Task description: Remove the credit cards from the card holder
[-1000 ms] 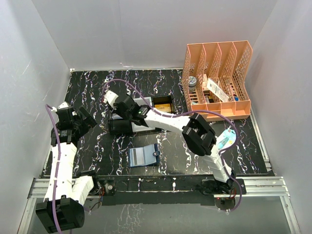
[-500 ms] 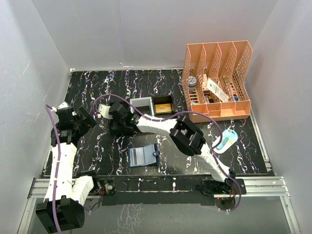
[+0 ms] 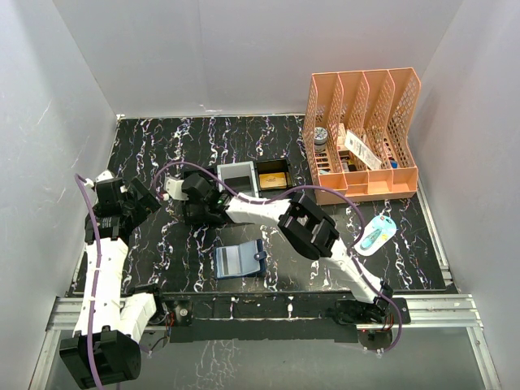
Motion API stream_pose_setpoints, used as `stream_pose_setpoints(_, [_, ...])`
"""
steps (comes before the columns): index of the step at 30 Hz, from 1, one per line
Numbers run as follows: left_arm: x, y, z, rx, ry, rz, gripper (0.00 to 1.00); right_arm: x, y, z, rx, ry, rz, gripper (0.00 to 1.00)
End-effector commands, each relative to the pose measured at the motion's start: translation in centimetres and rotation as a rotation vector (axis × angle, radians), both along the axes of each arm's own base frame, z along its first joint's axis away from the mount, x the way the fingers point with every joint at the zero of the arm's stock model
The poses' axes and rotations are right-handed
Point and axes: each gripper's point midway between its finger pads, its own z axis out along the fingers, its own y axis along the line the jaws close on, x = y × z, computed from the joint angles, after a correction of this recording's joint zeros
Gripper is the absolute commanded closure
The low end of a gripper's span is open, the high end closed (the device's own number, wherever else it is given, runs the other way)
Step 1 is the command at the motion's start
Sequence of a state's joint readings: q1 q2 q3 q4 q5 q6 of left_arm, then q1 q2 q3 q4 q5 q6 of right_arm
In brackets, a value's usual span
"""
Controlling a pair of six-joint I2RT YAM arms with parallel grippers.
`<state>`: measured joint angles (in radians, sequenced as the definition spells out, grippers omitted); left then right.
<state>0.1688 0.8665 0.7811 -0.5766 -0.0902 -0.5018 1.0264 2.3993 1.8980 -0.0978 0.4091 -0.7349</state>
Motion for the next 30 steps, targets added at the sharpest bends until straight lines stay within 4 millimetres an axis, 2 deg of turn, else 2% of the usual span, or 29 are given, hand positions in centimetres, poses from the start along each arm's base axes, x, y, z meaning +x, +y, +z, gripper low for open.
stream_pose_setpoints(1, [-0.2,0.3,0.4,0.011,-0.013,0.015,0.01,0.5,1.0,1.0,0.035,-0.035,-0.009,0.81])
stream_pose_setpoints(7, [0.0,0.2,0.0,0.004,0.002,0.008,0.01,0.3,1.0,0.7,0.044,-0.017,-0.015,0.75])
stream_pose_setpoints(11, [0.1,0.2,-0.3,0.001,0.015,0.005,0.01,-0.3,1.4,1.5,0.094,0.023,-0.004,0.71])
stream_pose_setpoints(18, [-0.2,0.5,0.0,0.014,0.003,0.025,0.01,-0.9,2.5,4.9,0.219,0.077,-0.004,0.61])
stream_pose_setpoints(20, [-0.2,0.5,0.1,0.013,-0.001,0.021,0.01,-1.1,2.7,6.4,0.282,0.097,-0.014,0.58])
stream_pose_setpoints(23, [-0.2,0.4,-0.1,0.007,0.011,0.02,0.01,-1.8,3.2,7.6,0.421,0.184,-0.058,0.55])
stream_pose_setpoints(26, [-0.2,0.4,-0.1,0.008,0.008,0.019,0.01,-3.0,3.7,7.1,0.56,0.335,-0.148,0.57])
stream_pose_setpoints(30, [-0.3,0.3,-0.1,0.006,0.007,0.019,0.01,-3.3,3.0,6.1,0.7,0.473,-0.345,0.64])
